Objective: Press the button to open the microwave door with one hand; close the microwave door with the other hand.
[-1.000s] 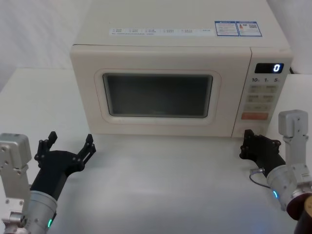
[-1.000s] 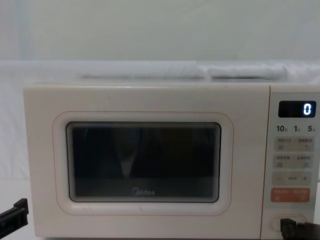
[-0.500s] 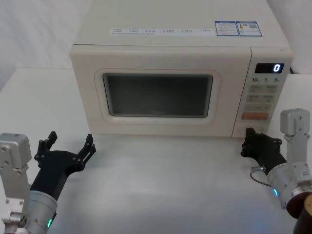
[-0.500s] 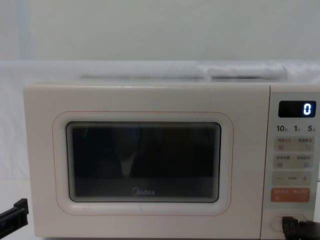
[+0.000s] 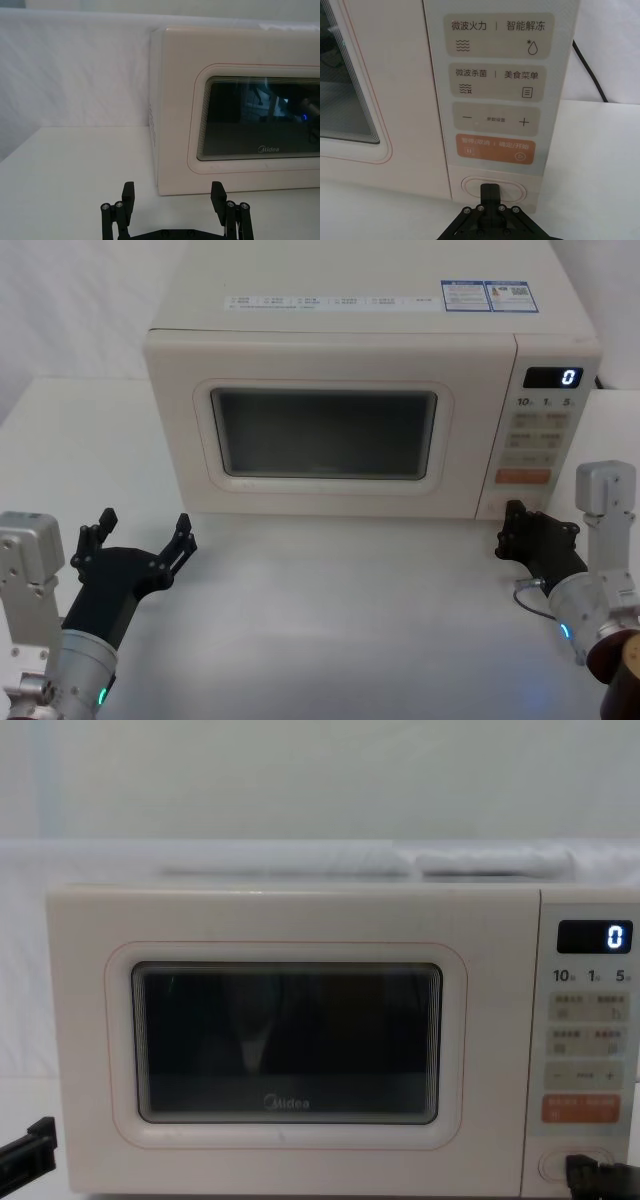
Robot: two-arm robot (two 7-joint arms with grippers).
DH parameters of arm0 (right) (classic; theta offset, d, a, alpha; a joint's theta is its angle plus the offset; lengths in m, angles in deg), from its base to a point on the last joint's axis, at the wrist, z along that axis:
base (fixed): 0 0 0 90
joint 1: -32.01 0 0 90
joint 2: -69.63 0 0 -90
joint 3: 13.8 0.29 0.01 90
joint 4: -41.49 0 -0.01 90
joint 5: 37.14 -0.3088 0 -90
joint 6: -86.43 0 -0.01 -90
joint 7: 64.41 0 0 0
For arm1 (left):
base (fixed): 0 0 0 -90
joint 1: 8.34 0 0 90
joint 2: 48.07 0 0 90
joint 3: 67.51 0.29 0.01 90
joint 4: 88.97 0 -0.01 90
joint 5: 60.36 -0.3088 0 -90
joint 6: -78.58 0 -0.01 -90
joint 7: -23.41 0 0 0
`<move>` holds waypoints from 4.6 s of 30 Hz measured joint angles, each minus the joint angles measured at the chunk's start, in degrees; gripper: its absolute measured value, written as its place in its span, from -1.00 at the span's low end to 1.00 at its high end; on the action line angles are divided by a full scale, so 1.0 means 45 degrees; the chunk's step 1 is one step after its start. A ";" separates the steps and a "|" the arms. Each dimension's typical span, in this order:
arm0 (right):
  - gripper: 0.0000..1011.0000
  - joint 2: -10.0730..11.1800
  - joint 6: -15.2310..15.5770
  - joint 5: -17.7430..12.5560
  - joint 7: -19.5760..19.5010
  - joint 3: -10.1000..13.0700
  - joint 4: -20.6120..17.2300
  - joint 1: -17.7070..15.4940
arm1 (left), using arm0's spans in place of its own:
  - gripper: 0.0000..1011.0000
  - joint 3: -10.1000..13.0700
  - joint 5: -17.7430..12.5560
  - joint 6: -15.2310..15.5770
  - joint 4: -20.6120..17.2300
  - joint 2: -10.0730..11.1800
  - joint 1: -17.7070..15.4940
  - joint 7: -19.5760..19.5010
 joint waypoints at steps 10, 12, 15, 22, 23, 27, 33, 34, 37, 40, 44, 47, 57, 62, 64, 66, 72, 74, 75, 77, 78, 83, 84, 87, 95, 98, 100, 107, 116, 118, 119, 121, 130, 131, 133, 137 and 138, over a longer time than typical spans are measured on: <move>-1.00 -0.0049 -0.0093 0.0009 0.0006 0.0042 0.0255 0.0156 | 0.98 -0.0001 0.0000 0.0000 0.0000 0.0000 0.0000 0.0000; -1.00 -0.0060 -0.0126 0.0010 0.0008 0.0055 0.0319 0.0198 | 0.98 -0.0001 0.0000 0.0000 0.0000 0.0001 0.0000 0.0000; -1.00 -0.0078 -0.0170 0.0010 0.0010 0.0065 0.0395 0.0254 | 0.98 -0.0001 0.0000 0.0000 0.0000 0.0000 0.0000 0.0000; -1.00 -0.0114 -0.0276 0.0009 0.0018 0.0094 0.0634 0.0434 | 0.98 -0.0001 0.0000 0.0000 0.0000 0.0001 0.0000 0.0000; -1.00 -0.0114 -0.0289 0.0006 0.0026 0.0100 0.0687 0.0481 | 0.98 -0.0001 0.0000 0.0000 0.0000 0.0000 0.0000 0.0000; -1.00 -0.0115 -0.0349 -0.0011 0.0070 0.0120 0.0865 0.0628 | 0.98 0.0000 0.0000 0.0000 0.0000 0.0000 0.0000 0.0000; -1.00 -0.0102 -0.0484 -0.0079 0.0169 0.0150 0.1202 0.0921 | 0.98 -0.0002 0.0000 0.0000 0.0000 0.0000 -0.0002 0.0000; -1.00 -0.0102 -0.0511 -0.0089 0.0182 0.0149 0.1267 0.0965 | 0.98 -0.0002 0.0000 0.0001 0.0000 0.0000 -0.0001 0.0000; -1.00 -0.0102 -0.0549 -0.0103 0.0208 0.0144 0.1398 0.1060 | 0.98 -0.0002 0.0000 0.0000 0.0000 0.0000 -0.0001 0.0000; -1.00 -0.0091 -0.0598 -0.0133 0.0233 0.0136 0.1519 0.1160 | 0.98 -0.0001 0.0000 0.0000 0.0000 0.0000 -0.0001 0.0000; -1.00 -0.0077 -0.0634 -0.0174 0.0239 0.0138 0.1555 0.1180 | 0.98 -0.0001 0.0000 0.0000 0.0000 0.0000 -0.0001 0.0000; -1.00 -0.0055 -0.0636 -0.0199 0.0241 0.0142 0.1532 0.1138 | 0.98 -0.0001 0.0000 0.0000 0.0000 0.0001 0.0000 0.0000; -1.00 0.0100 -0.0435 -0.0204 0.0234 0.0142 0.0915 0.0661 | 0.98 -0.0001 0.0000 0.0000 0.0000 0.0000 0.0000 0.0000; -1.00 0.0178 -0.0279 -0.0193 0.0232 0.0134 0.0525 0.0365 | 0.98 -0.0002 0.0000 0.0000 0.0000 0.0000 -0.0001 0.0000; -1.00 0.0197 -0.0241 -0.0192 0.0230 0.0135 0.0433 0.0290 | 0.98 -0.0005 0.0000 0.0000 0.0000 0.0000 0.0000 0.0003; -1.00 0.0225 -0.0183 -0.0195 0.0234 0.0133 0.0290 0.0161 | 0.98 -0.0001 0.0000 0.0000 0.0000 0.0000 0.0000 0.0001; -1.00 0.0310 -0.0024 -0.0225 0.0314 0.0098 -0.0198 -0.0198 | 0.98 -0.0001 0.0000 0.0000 -0.0001 0.0000 0.0000 0.0000; -1.00 0.0339 0.0020 -0.0235 0.0336 0.0083 -0.0352 -0.0312 | 0.98 0.0000 0.0000 0.0000 0.0000 0.0000 -0.0001 -0.0001; -1.00 0.0373 0.0076 -0.0241 0.0360 0.0067 -0.0545 -0.0447 | 0.98 0.0000 0.0000 0.0000 0.0000 0.0000 0.0000 0.0000; -1.00 0.0408 0.0135 -0.0247 0.0378 0.0041 -0.0754 -0.0611 | 0.98 -0.0001 0.0000 0.0000 0.0000 0.0001 -0.0001 0.0000; -1.00 0.0429 0.0166 -0.0249 0.0391 0.0020 -0.0858 -0.0687 | 0.98 -0.0001 0.0000 0.0000 0.0000 0.0001 -0.0001 0.0000; -1.00 0.0605 0.0358 -0.0270 0.0479 -0.0032 -0.1642 -0.1194 | 0.98 0.0000 0.0000 0.0000 0.0000 0.0000 -0.0001 0.0000; -1.00 0.0628 0.0386 -0.0278 0.0494 -0.0029 -0.1729 -0.1245 | 0.98 0.0000 -0.0001 0.0000 -0.0001 0.0000 0.0000 0.0000; -1.00 0.0791 0.0508 -0.0327 0.0553 0.0020 -0.2245 -0.1524 | 0.98 0.0000 0.0000 0.0000 0.0000 0.0000 0.0000 -0.0001; -1.00 0.1191 0.0643 -0.0501 0.0584 0.0496 -0.3064 -0.1871 | 0.98 0.0000 0.0000 0.0000 0.0000 0.0000 0.0000 0.0000; -1.00 0.1356 0.0660 -0.0542 0.0534 0.0786 -0.3236 -0.1919 | 0.98 0.0000 0.0000 0.0000 0.0000 0.0001 0.0000 -0.0001; -1.00 0.1462 0.0665 -0.0573 0.0492 0.1007 -0.3346 -0.1924 | 0.98 0.0000 0.0000 0.0000 0.0000 0.0000 -0.0001 -0.0001; -1.00 0.1682 0.0648 -0.0774 0.0467 0.1587 -0.3418 -0.1652 | 0.98 0.0000 0.0000 0.0000 0.0000 0.0000 0.0000 -0.0001; -1.00 0.1964 0.0789 -0.1561 0.1256 0.1795 -0.2989 -0.1113 | 0.98 -0.0001 0.0000 0.0000 0.0000 0.0000 0.0000 0.0000; -1.00 0.2114 0.0926 -0.1841 0.1570 0.1739 -0.2815 -0.0968 | 0.98 0.0000 0.0000 0.0000 -0.0001 0.0000 0.0000 -0.0001; -1.00 0.2168 0.0975 -0.1935 0.1674 0.1718 -0.2760 -0.0907 | 0.98 -0.0001 0.0000 0.0000 0.0000 0.0000 0.0000 0.0000; -1.00 0.2309 0.1084 -0.2173 0.1934 0.1641 -0.2618 -0.0778 | 0.98 -0.0001 0.0000 0.0000 -0.0001 0.0000 0.0000 -0.0001; -1.00 0.2644 0.1258 -0.2596 0.2414 0.1440 -0.2358 -0.0569 | 0.98 -0.0001 0.0000 0.0000 0.0000 0.0000 0.0000 0.0000; -1.00 0.2640 0.1257 -0.2595 0.2413 0.1443 -0.2358 -0.0570 | 0.98 -0.0001 0.0000 0.0000 -0.0001 0.0000 0.0000 -0.0001; -1.00 0.2630 0.1255 -0.2593 0.2410 0.1448 -0.2360 -0.0573 | 0.98 -0.0001 0.0000 -0.0001 -0.0001 0.0000 0.0000 0.0000; -0.93 0.2612 0.1245 -0.2577 0.2395 0.1465 -0.2374 -0.0586 | 0.98 -0.0001 0.0000 0.0000 -0.0001 0.0001 0.0000 0.0000; -0.91 0.2608 0.1244 -0.2575 0.2391 0.1467 -0.2377 -0.0587 | 0.98 -0.0001 -0.0001 0.0000 -0.0001 0.0001 0.0000 -0.0001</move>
